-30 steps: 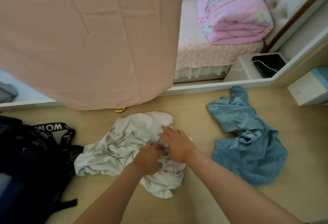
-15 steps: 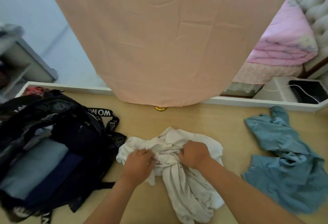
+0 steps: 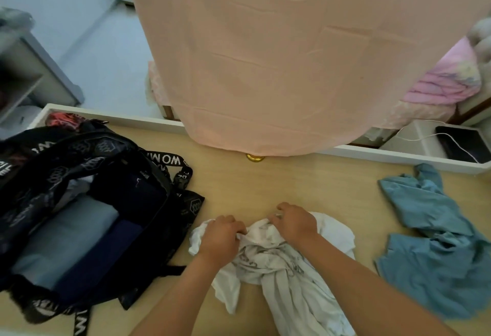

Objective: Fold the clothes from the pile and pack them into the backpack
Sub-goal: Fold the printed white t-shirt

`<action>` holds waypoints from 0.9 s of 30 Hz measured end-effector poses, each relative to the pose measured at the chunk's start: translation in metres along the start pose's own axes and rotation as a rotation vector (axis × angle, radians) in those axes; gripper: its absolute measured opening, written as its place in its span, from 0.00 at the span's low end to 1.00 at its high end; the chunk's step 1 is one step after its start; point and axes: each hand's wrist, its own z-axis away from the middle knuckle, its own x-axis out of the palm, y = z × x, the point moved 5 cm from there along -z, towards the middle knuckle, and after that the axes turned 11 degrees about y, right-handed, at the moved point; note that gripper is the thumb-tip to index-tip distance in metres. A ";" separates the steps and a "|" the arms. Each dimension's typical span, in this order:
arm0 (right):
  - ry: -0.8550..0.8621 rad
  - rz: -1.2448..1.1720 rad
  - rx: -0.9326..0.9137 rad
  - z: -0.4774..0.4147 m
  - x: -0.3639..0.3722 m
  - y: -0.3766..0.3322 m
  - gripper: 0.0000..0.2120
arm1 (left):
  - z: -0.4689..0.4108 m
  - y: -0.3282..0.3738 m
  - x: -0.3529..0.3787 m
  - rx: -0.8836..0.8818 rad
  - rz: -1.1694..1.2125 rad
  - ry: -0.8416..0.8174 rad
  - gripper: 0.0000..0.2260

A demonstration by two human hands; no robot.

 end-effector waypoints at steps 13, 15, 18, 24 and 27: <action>0.127 -0.675 -0.030 -0.005 -0.062 -0.030 0.11 | 0.005 0.041 -0.052 -0.389 0.273 0.332 0.11; 0.180 -0.649 -0.071 -0.001 -0.085 -0.028 0.12 | 0.009 0.045 -0.081 -0.420 0.411 0.480 0.11; 0.268 -0.571 -0.149 0.010 -0.122 -0.023 0.11 | 0.010 0.060 -0.125 -0.274 0.402 0.536 0.10; 0.393 -0.596 -0.180 0.038 -0.201 -0.017 0.12 | 0.012 0.095 -0.202 -0.052 0.251 0.338 0.04; 0.427 -0.673 -0.205 0.064 -0.240 -0.034 0.08 | 0.023 0.117 -0.235 -0.014 0.259 0.294 0.13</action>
